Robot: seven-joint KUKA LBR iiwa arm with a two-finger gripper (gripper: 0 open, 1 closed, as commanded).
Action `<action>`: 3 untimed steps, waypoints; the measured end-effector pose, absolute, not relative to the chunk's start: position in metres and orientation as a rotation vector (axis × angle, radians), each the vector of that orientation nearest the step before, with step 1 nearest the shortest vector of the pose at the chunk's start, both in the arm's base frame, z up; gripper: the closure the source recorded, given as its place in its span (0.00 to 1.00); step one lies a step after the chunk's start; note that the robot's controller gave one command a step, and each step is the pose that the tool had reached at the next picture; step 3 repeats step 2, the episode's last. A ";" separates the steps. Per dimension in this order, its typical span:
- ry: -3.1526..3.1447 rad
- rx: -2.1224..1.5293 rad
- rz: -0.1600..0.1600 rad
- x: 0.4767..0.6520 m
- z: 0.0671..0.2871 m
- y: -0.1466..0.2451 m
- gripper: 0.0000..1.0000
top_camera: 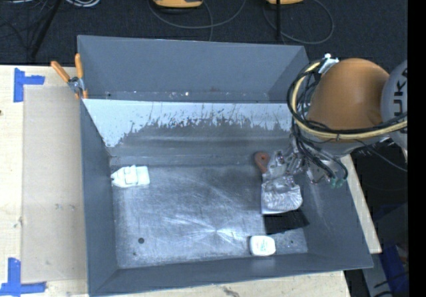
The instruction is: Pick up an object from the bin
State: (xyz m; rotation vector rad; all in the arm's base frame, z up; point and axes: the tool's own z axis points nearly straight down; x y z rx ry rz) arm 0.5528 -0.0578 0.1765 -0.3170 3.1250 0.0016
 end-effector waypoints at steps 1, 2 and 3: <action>3.125 -0.315 0.002 0.553 0.176 -0.058 1.00; 3.129 -0.358 0.004 0.549 0.216 -0.063 1.00; 3.129 -0.358 0.004 0.549 0.216 -0.063 1.00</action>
Offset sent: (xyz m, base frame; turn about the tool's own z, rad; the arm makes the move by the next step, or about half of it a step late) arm -0.0055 -0.0164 0.1139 -0.0649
